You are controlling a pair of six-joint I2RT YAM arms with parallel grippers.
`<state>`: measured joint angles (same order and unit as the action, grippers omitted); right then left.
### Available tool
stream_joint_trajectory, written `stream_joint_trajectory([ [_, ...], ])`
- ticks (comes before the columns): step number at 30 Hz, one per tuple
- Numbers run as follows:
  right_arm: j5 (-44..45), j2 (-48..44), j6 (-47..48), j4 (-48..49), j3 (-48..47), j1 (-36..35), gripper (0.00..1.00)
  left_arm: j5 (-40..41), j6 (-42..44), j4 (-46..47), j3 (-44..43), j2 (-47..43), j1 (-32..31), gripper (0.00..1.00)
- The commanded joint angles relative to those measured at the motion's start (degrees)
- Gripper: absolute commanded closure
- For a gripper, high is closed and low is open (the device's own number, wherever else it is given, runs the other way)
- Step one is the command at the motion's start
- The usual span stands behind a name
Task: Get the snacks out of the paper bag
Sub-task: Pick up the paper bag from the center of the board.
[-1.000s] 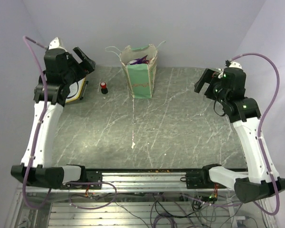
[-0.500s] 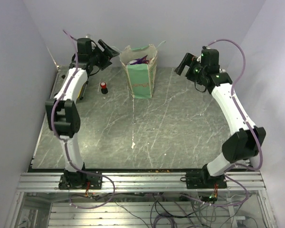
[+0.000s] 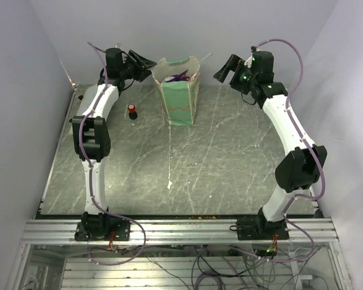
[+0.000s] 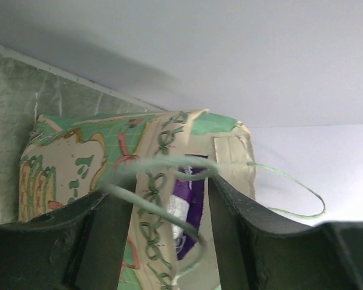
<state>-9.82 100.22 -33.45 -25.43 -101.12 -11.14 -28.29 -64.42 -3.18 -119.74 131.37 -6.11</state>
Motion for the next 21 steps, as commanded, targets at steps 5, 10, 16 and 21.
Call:
stream_joint_trajectory([
  [5,-12.7,11.4,-10.7,16.5,-6.5,-0.1,0.00,-3.9,-0.5,0.0,-7.3,-1.0,0.7,0.54],
  [10,-16.0,17.8,-14.3,21.3,-12.8,-1.0,0.01,-5.8,-2.0,-0.1,-10.1,0.5,1.5,0.63],
  [16,-17.4,21.3,-18.6,29.0,-14.3,-2.2,0.04,-7.8,-4.5,2.0,-10.4,1.3,2.1,0.70],
  [21,-16.0,24.1,-17.0,28.4,-19.5,-3.5,0.06,-10.3,-6.5,2.6,-13.0,3.3,2.7,0.75],
])
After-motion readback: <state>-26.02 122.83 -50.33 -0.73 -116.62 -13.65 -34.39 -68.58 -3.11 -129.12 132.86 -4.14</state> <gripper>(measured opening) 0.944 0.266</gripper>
